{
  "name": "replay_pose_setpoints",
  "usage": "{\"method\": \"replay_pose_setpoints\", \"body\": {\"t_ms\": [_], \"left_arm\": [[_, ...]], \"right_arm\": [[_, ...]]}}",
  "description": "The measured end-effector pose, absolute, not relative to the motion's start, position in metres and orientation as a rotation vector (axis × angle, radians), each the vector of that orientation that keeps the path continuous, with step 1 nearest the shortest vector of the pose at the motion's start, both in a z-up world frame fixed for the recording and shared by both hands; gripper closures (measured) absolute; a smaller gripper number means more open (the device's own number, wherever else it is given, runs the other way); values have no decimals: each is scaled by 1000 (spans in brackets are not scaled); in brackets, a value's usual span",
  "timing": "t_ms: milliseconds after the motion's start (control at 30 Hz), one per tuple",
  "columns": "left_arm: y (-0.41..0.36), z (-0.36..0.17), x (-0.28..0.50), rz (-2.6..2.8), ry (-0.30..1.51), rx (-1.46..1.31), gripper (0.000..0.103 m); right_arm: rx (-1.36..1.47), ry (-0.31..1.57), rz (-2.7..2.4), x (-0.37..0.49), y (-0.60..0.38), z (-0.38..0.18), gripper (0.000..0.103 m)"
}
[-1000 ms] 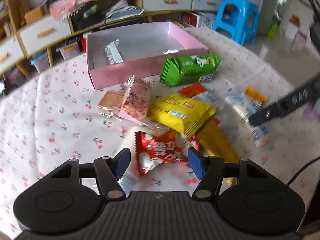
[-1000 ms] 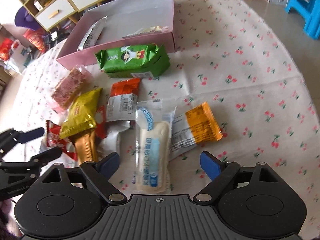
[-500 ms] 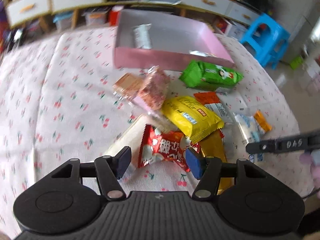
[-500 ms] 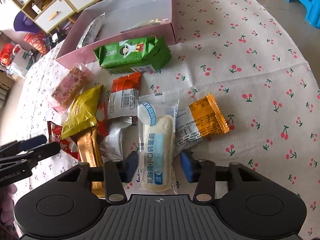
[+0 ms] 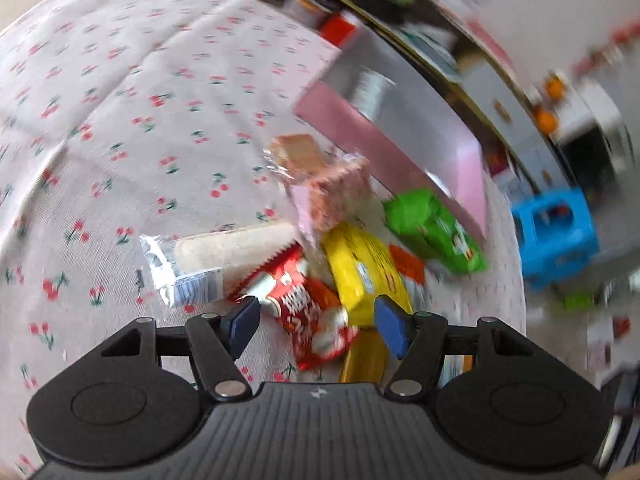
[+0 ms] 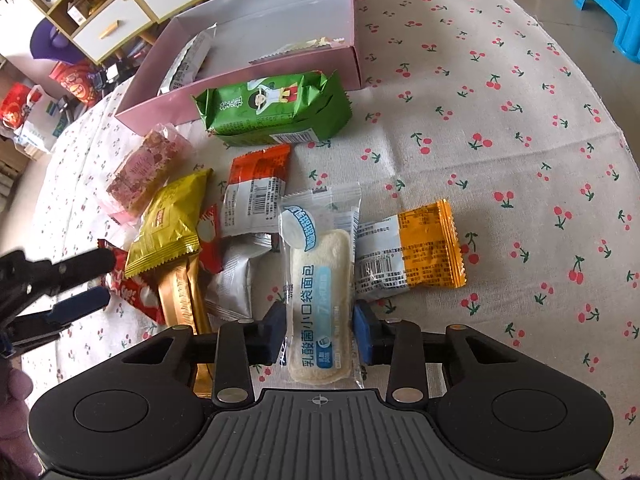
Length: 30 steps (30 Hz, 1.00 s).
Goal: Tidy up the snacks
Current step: 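Grasp the red heart-print packet with the left tool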
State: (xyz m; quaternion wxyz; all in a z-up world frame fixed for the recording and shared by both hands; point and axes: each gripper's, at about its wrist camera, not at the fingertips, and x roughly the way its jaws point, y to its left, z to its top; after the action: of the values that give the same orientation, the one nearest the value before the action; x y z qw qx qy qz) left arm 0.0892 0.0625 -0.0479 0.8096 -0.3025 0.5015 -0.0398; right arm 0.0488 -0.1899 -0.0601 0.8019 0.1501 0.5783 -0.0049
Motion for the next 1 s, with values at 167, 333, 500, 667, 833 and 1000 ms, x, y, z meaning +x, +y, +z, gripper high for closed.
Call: {"method": "replay_pose_setpoints", "body": {"t_ms": [167, 333, 500, 667, 833, 1000], "left_arm": [[64, -55, 90, 49, 1045, -757, 48], [66, -63, 88, 152, 1049, -822, 59], [67, -63, 85, 166, 1044, -826, 64], [68, -60, 82, 144, 1043, -818, 69], [69, -56, 82, 95, 1040, -802, 77], [76, -51, 81, 56, 1037, -782, 78]], "right_arm": [[319, 1239, -10, 49, -190, -60, 69], [324, 1239, -9, 49, -190, -60, 70], [333, 1237, -1, 49, -191, -59, 73], [371, 1236, 10, 48, -193, -58, 74], [420, 1226, 27, 47, -196, -53, 74], [452, 1209, 40, 45, -200, -45, 74]]}}
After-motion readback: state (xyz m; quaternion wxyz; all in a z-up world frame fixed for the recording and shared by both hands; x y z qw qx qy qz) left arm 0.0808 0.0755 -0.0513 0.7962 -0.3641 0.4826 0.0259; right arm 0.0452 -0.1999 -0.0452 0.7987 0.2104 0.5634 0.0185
